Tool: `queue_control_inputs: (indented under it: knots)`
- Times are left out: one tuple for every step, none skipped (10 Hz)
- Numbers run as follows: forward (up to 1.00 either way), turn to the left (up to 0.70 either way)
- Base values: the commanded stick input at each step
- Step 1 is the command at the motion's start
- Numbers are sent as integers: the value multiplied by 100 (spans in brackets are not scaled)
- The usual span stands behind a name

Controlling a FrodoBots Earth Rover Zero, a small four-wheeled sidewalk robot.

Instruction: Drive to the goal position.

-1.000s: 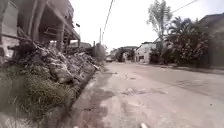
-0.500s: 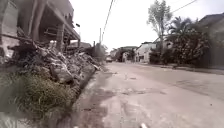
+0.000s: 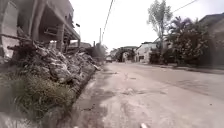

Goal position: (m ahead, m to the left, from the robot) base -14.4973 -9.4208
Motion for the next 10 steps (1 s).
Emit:
queue_control_inputs:
  knots:
    - [4,0]
    - [4,0]
    - [4,0]
    - [4,0]
    - [5,0]
    - [4,0]
    - [4,0]
    - [5,0]
    - [5,0]
    - [4,0]
